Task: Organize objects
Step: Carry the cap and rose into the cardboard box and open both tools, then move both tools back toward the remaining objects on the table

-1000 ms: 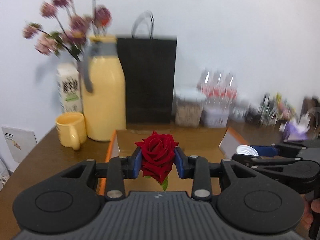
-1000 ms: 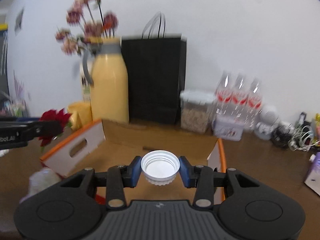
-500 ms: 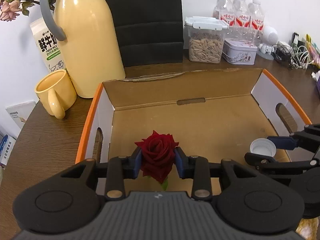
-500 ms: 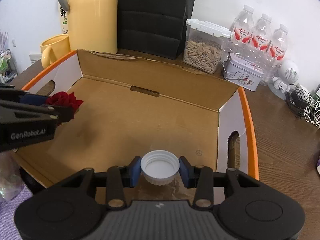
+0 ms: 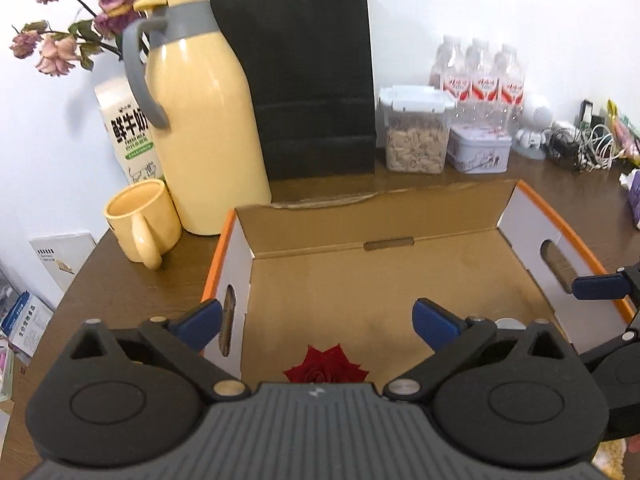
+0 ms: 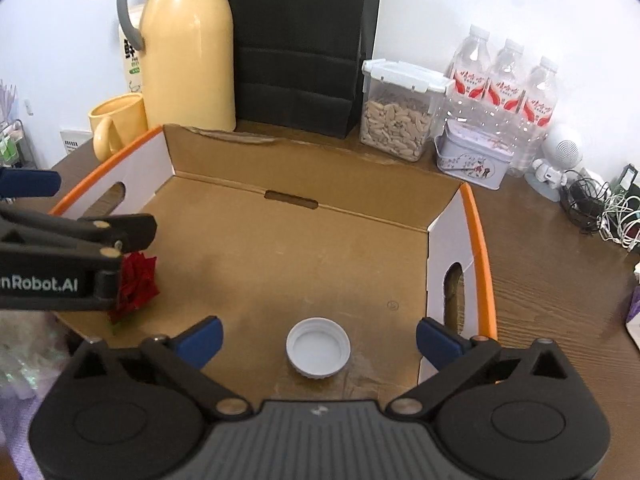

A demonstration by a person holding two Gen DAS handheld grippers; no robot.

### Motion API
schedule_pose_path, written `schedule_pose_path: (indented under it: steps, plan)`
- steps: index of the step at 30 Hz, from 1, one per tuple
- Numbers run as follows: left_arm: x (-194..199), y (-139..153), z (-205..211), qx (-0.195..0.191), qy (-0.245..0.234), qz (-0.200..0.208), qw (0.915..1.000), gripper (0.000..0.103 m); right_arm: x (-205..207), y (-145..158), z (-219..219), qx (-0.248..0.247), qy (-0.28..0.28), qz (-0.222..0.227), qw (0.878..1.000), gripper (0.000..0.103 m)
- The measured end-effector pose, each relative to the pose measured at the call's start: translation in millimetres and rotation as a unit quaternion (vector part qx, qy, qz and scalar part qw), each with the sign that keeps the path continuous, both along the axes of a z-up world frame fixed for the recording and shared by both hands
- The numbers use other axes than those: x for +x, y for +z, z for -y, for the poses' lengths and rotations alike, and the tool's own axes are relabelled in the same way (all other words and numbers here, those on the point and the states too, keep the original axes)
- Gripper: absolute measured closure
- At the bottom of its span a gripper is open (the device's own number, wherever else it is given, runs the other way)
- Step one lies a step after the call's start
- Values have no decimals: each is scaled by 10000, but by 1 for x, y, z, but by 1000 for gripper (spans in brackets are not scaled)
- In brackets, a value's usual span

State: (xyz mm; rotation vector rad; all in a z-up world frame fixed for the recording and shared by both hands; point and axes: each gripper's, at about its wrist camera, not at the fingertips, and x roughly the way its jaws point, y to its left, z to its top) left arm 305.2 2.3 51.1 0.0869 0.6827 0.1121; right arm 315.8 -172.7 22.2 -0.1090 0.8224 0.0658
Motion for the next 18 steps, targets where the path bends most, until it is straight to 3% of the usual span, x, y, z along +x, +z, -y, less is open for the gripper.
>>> schedule_pose_path:
  steps: [7, 18]
  plan:
    - [-33, 18, -5, -40, 74, 412, 9991, 0, -30, 25, -3, -84, 10, 471, 9989, 0]
    - [-141, 34, -18, -5, -15, 1294, 9916, 0, -132, 45, 7, -176, 59, 1418, 9897, 0]
